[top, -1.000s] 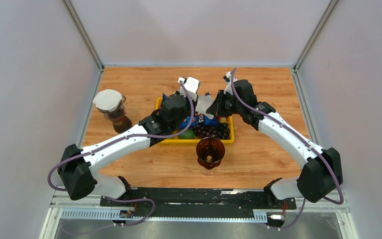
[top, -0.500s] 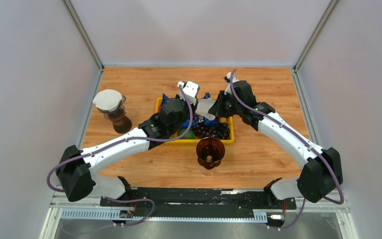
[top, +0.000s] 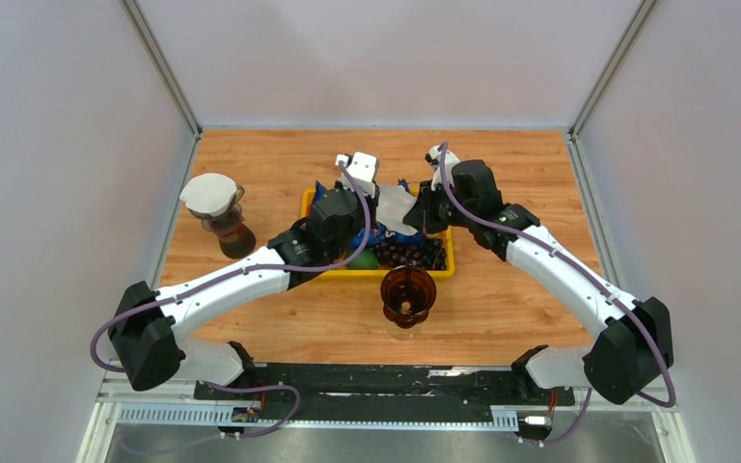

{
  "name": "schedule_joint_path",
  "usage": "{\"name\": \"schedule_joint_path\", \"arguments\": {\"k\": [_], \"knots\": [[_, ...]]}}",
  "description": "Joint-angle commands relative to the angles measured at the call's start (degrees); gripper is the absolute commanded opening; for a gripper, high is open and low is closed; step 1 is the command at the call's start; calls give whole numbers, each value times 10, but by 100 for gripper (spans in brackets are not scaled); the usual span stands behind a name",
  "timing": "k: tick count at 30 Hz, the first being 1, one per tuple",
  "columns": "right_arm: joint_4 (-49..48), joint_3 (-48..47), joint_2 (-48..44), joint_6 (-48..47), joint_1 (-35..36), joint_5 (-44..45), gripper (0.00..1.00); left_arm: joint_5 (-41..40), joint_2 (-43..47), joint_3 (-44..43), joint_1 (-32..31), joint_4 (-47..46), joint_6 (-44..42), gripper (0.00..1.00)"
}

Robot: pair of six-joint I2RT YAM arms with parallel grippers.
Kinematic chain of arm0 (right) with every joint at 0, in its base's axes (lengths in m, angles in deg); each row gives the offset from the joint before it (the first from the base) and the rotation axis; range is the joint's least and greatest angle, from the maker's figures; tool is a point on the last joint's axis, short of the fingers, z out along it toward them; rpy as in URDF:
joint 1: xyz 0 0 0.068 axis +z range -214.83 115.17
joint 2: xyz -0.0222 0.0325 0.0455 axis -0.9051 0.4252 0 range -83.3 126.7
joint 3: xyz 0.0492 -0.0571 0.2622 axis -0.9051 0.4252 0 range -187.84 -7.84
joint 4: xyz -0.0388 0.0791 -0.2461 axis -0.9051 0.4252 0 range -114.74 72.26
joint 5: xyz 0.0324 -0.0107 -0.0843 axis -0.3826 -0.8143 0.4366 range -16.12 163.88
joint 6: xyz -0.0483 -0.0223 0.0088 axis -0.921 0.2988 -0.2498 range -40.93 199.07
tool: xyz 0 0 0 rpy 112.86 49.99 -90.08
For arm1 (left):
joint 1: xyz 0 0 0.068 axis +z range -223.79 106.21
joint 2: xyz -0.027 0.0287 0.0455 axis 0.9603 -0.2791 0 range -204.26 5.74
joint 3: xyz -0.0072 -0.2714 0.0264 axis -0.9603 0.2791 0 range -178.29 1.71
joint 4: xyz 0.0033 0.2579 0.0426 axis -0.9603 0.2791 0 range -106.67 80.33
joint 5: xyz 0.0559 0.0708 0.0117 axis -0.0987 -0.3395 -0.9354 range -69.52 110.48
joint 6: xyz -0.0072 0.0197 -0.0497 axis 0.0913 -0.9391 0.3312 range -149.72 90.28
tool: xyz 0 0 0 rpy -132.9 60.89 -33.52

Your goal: Place the coffee filter in the dripper

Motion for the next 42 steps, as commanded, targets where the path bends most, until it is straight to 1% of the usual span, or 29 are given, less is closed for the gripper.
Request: {"name": "schedule_joint_path", "arguments": {"k": [1, 5, 8, 10, 12, 13, 14, 15, 16, 17, 18, 19, 20, 21, 22, 23, 24, 27, 31, 34, 39, 42], "knots": [[-25, 7, -20, -40, 7, -34, 0, -28, -2, -38, 2, -14, 31, 0], [-25, 8, -24, -36, 9, -31, 0, -46, -10, -48, 2, -9, 38, 0], [-24, 7, -27, -26, 9, -19, 0, -42, -11, -52, 2, -1, 37, 0], [-24, 6, -29, -8, 9, 0, 0, -24, -8, -51, 2, 0, 36, 1], [-23, 3, -33, 16, 8, 16, 0, 11, -5, -47, 2, 2, 29, 7], [-22, 1, -35, 32, 8, 23, 0, 42, -3, -45, 2, 4, 24, 14], [-21, -1, -38, 44, 9, 31, 0, 59, 2, -40, 2, 4, 17, 17], [-18, -3, -42, 54, 8, 39, 0, 90, 6, -36, 2, 3, 14, 25], [-15, -6, -46, 64, 6, 48, 0, 106, 16, -27, 2, 2, 7, 29], [-9, -8, -49, 71, 5, 54, 0, 134, 21, -22, 2, -1, 4, 41], [-2, -13, -51, 79, 2, 57, 0, 147, 35, -11, 2, -3, -2, 48], [8, -17, -53, 85, -2, 56, 0, 176, 43, -6, 2, -7, -8, 62], [18, -21, -53, 89, -5, 56, 0, 187, 59, 4, 2, -9, -9, 68], [31, -27, -52, 90, -7, 56, 0, 207, 68, 8, 2, -13, -10, 79], [43, -32, -52, 91, -9, 55, 0, 216, 86, 16, 2, -13, -10, 83], [56, -37, -51, 91, -11, 56, 0, 230, 95, 19, 2, -14, -9, 93], [76, -41, -52, 91, -13, 57, 0, 235, 113, 26, 2, -14, -7, 98], [122, -62, -58, 84, -17, 56, 0, 230, 148, 39, 2, -17, 4, 100], [167, -103, -78, 71, -19, 61, 0, 193, 194, 54, 2, -17, 20, 100], [210, -146, -88, 52, -18, 57, 0, 154, 204, 62, 3, -16, 25, 100], [278, -191, -98, 60, -19, 4, 0, 108, 197, 68, 4, -9, 31, 100], [360, -214, -88, 54, -19, -46, 0, 95, 195, 75, 4, -12, 40, 100]]}}
